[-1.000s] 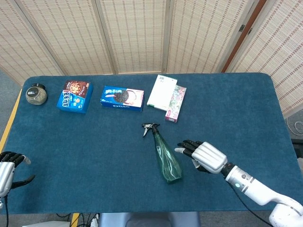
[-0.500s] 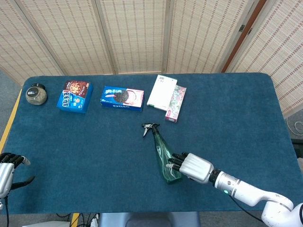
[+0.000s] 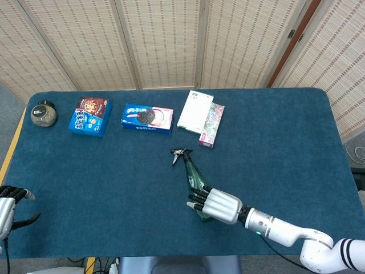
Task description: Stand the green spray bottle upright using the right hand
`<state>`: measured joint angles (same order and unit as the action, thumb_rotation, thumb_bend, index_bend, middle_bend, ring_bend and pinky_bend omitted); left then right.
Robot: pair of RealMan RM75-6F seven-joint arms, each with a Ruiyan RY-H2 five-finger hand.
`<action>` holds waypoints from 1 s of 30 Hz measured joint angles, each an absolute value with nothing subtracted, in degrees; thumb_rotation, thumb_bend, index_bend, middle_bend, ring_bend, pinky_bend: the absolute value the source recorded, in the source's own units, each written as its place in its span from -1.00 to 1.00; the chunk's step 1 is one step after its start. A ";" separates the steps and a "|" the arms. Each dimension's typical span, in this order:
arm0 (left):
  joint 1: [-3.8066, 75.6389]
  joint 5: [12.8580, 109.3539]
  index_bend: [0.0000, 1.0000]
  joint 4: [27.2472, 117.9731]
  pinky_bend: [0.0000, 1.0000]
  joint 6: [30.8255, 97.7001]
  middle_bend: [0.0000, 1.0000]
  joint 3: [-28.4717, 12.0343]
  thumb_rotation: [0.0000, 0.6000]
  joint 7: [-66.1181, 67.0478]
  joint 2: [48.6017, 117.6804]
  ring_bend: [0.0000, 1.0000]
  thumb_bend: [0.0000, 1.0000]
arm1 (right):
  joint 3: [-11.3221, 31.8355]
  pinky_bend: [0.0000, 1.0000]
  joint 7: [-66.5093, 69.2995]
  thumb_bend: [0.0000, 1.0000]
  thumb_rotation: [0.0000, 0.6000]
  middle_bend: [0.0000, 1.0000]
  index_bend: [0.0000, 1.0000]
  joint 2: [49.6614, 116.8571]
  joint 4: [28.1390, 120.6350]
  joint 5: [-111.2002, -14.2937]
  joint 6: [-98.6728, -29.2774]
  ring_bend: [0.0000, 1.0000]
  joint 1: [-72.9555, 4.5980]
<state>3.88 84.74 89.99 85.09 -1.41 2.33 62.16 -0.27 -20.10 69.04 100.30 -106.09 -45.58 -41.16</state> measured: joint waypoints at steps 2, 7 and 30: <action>3.85 84.71 -0.02 89.92 -0.53 85.08 -0.05 -1.42 1.00 2.25 62.19 -0.34 -1.00 | -0.43 -0.44 -20.48 1.00 1.00 -0.66 -0.64 69.45 100.24 -106.01 -44.81 -0.86 -41.67; 3.65 84.59 -0.02 89.72 -0.51 85.19 -0.05 -1.43 1.00 1.94 62.21 -0.34 -1.00 | -1.10 -0.44 -21.83 1.00 1.00 -0.66 -0.64 70.53 100.22 -105.18 -42.72 -0.87 -42.89; 3.77 84.84 -0.02 89.83 -0.44 84.74 -0.05 -1.47 1.00 2.28 62.68 -0.34 -1.00 | -3.66 -0.45 -30.24 1.00 1.00 -0.58 -0.59 64.24 104.28 -100.03 -43.24 -0.87 -40.62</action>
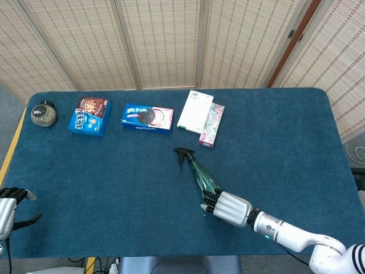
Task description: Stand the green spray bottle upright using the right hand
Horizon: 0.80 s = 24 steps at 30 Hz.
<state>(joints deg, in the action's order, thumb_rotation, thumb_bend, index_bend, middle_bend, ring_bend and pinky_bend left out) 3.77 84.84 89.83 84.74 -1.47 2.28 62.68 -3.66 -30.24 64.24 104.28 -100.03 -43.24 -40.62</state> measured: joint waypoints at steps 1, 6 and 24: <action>3.77 84.80 -0.02 89.88 -0.43 84.73 -0.05 -1.50 1.00 2.29 62.68 -0.34 -1.00 | -3.66 -0.45 -30.41 1.00 1.00 -0.57 -0.58 64.12 104.31 -99.99 -43.30 -0.87 -40.60; 3.76 84.60 -0.02 89.82 -0.42 84.63 -0.05 -1.55 1.00 2.21 62.67 -0.34 -1.00 | -3.80 -0.45 -31.77 1.00 1.00 -0.56 -0.55 62.78 104.73 -99.05 -43.09 -0.87 -40.41; 3.75 84.68 -0.02 89.83 -0.34 84.54 -0.05 -1.53 1.00 2.31 62.95 -0.33 -1.00 | -3.92 -0.45 -38.56 1.00 1.00 -0.53 -0.53 56.76 105.83 -92.43 -43.63 -0.87 -37.83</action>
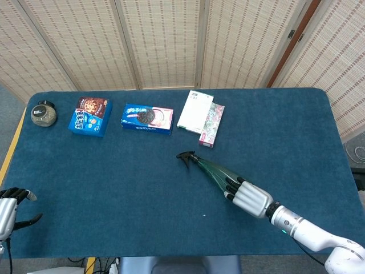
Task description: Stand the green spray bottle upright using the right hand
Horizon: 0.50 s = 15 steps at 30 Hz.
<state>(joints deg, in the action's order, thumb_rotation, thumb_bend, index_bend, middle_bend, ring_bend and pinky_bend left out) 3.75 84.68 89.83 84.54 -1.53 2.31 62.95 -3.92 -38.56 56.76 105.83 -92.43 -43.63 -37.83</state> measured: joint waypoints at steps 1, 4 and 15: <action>3.80 84.71 -0.02 89.85 -0.34 84.49 -0.05 -1.53 1.00 2.36 63.00 -0.33 -1.00 | -3.93 -0.45 -38.92 1.00 1.00 -0.53 -0.53 56.53 105.77 -92.01 -43.63 -0.87 -37.69; 3.87 84.85 -0.02 89.95 -0.34 84.45 -0.05 -1.51 1.00 2.47 63.13 -0.33 -1.00 | -3.84 -0.45 -40.04 1.00 1.00 -0.53 -0.53 55.80 105.52 -90.76 -43.84 -0.87 -37.26; 3.89 84.70 -0.02 90.11 -0.33 84.28 -0.05 -1.49 1.00 2.57 63.16 -0.33 -1.00 | -2.58 -0.45 -43.14 1.00 1.00 -0.53 -0.53 54.54 103.07 -86.24 -45.24 -0.87 -36.38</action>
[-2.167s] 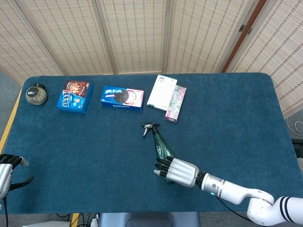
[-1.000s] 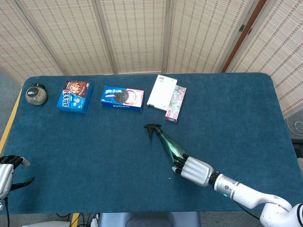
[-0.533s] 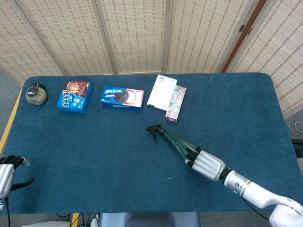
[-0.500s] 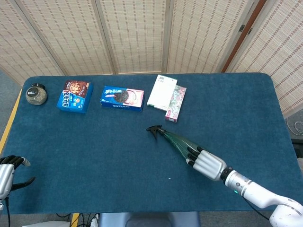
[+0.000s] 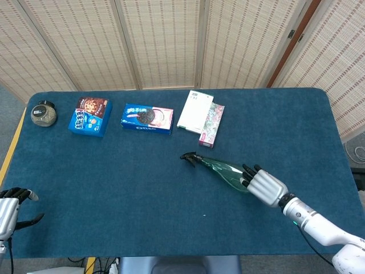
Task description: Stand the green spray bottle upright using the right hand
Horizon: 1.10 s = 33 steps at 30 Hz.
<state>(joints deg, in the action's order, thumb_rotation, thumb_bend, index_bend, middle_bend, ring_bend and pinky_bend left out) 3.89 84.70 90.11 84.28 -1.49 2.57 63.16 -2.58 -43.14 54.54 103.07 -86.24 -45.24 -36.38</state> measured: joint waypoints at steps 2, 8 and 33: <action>3.89 84.65 -0.02 90.05 -0.33 84.22 -0.05 -1.47 1.00 2.59 63.25 -0.33 -1.00 | -2.29 -0.45 -43.55 1.00 1.00 -0.53 -0.53 54.63 102.35 -85.16 -45.29 -0.87 -36.36; 3.83 84.42 -0.02 89.90 -0.33 84.20 -0.05 -1.53 1.00 2.42 63.29 -0.33 -1.00 | -1.90 -0.45 -43.33 1.00 1.00 -0.53 -0.53 54.95 101.96 -84.71 -46.26 -0.87 -36.21; 3.54 84.40 -0.02 89.52 -0.33 84.34 -0.05 -1.39 1.00 1.90 63.49 -0.33 -1.00 | -0.74 -0.45 -27.27 -0.79 1.00 -0.83 -0.79 58.39 101.11 -91.21 -54.76 -0.95 -34.17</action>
<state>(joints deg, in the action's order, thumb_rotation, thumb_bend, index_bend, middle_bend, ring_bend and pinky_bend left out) 3.54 84.40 89.52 84.34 -1.39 1.90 63.49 -0.74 -27.27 58.39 101.11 -91.21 -54.76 -34.17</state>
